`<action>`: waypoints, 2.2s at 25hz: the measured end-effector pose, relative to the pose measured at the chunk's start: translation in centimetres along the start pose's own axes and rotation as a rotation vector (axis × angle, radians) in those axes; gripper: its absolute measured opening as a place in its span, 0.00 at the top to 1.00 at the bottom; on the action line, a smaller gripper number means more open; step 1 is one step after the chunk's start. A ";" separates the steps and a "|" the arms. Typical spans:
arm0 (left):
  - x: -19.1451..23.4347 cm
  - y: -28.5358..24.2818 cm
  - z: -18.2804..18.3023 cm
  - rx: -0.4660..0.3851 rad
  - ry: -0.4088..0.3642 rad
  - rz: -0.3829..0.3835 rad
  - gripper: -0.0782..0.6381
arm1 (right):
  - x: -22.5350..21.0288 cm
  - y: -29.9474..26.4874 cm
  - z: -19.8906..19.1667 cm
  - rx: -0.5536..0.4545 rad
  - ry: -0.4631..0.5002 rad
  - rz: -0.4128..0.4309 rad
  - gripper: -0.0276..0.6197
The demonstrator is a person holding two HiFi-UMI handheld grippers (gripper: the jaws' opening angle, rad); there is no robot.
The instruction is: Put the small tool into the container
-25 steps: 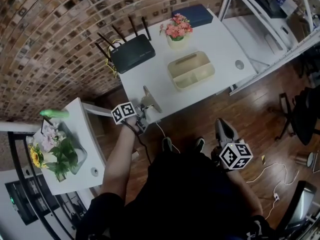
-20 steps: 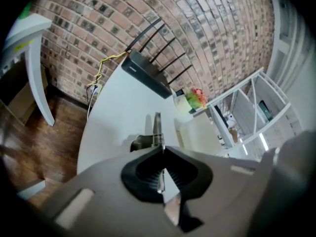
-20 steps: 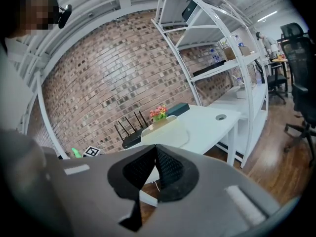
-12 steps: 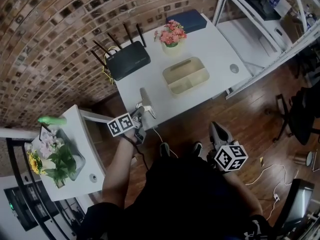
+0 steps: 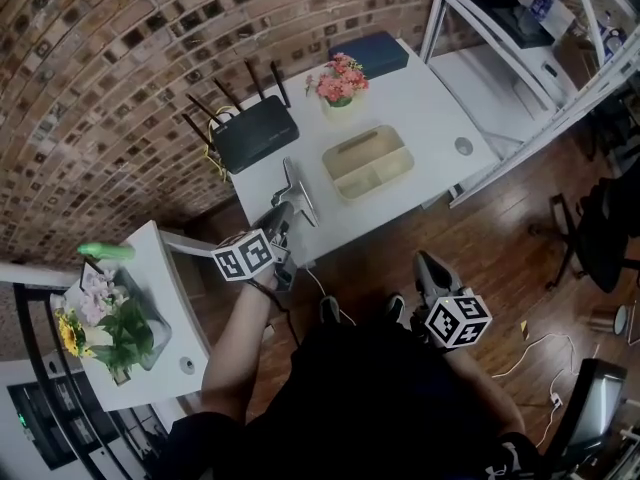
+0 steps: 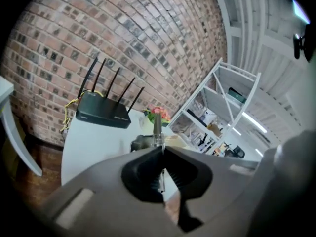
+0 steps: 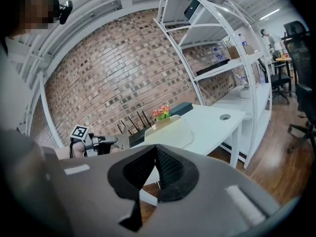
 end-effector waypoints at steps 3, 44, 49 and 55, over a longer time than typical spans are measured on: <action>-1.9 -0.4 1.6 -0.021 -0.103 0.008 0.88 | -0.1 0.3 0.0 -0.004 -0.004 -0.002 0.94; -10.2 -10.2 -0.9 0.077 -0.594 -0.017 0.88 | -2.8 2.9 0.0 -0.038 -0.057 -0.091 0.95; -10.0 -10.7 -1.7 0.104 -0.628 -0.005 0.88 | -3.0 2.8 -0.2 -0.033 -0.066 -0.089 0.95; -9.7 -11.5 -2.7 0.155 -0.663 0.016 0.88 | -3.1 2.8 -0.4 -0.029 -0.075 -0.092 0.95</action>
Point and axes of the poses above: the fingertips, and each gripper's own axes: y backward along the fingers, x to its left, z out of its top, the point moved 9 cm from there along y, backward along the fingers, and after that the axes turned 6 degrees about -y, right-handed, at the moved point
